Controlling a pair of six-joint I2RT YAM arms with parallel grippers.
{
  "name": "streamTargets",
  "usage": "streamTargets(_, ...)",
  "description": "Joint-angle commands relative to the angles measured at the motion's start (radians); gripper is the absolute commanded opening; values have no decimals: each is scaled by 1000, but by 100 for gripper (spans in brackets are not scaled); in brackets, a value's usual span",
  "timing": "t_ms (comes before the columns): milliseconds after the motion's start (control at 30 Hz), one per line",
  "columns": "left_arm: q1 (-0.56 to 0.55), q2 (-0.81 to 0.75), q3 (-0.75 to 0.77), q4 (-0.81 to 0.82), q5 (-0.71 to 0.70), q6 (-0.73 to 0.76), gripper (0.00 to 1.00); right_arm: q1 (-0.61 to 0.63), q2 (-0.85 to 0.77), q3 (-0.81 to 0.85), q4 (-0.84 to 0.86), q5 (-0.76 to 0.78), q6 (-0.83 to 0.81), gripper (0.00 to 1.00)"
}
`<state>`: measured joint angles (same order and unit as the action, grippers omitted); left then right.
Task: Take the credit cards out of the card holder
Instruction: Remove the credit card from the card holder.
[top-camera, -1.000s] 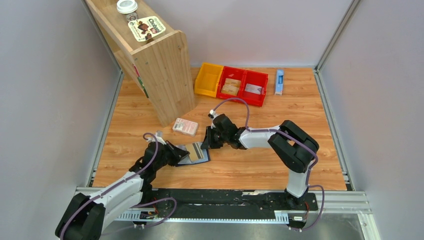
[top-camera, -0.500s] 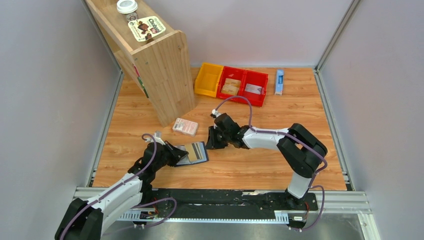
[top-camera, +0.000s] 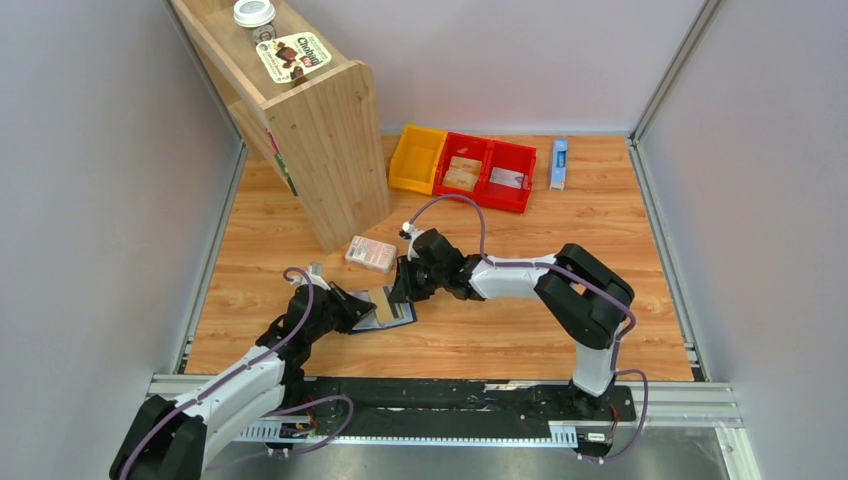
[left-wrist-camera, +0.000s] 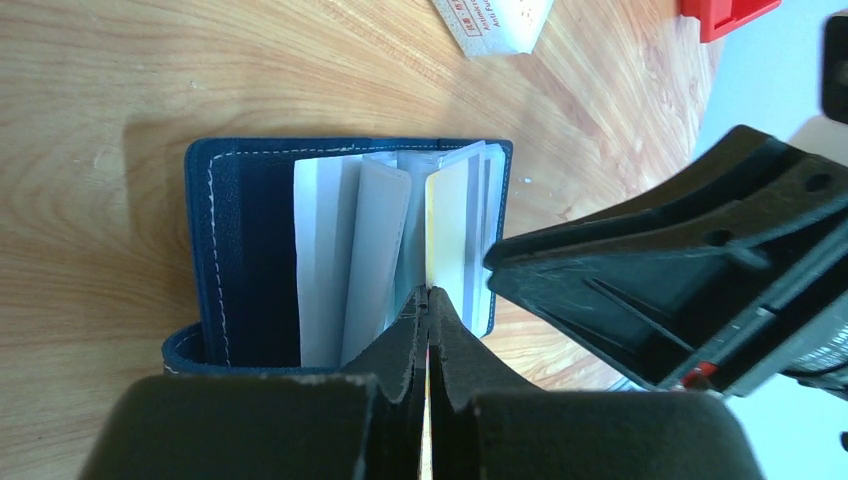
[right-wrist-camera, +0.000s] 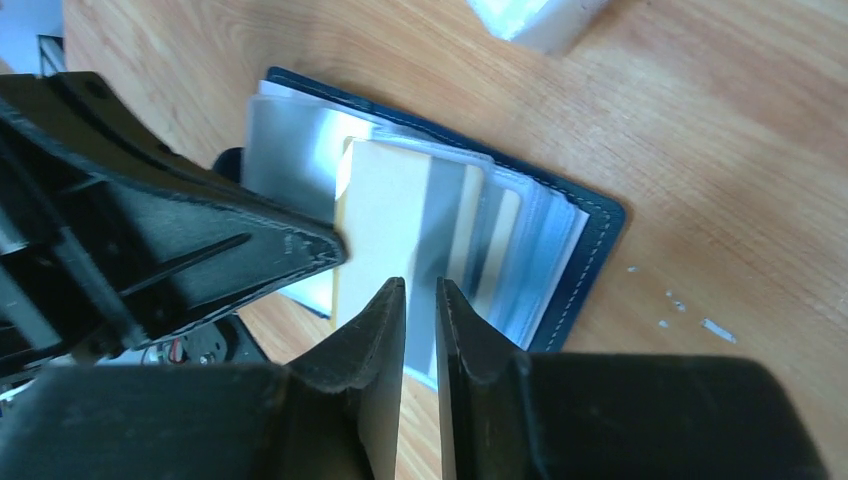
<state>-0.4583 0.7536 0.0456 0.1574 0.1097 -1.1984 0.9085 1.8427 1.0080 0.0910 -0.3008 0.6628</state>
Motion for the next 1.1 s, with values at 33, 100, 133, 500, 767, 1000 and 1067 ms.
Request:
streamTargets(33,0,1,-82,5,-16,16,0,-5,62,17,36,6,11,18)
streamTargets(100,0,-2,-84,-2,-16,16,0,-6,70,-5,33,25,15,16)
streamTargets(133,1,-7,-84,-5,-16,14,0,-10,73,-12,33,29,18,15)
streamTargets(500,3,-34,-92,-50,-24,-13,0,-25,79,-69,12,51,8,14)
streamTargets(767,3,-75,-104,-62,-21,-26,2,-28,99,-77,10,49,-3,13)
streamTargets(1000,10,-135,-101,-153,-47,-52,4,-33,116,-75,15,42,-11,13)
streamTargets(1067,10,-142,-99,-179,-56,-59,6,-34,118,-74,13,40,-14,13)
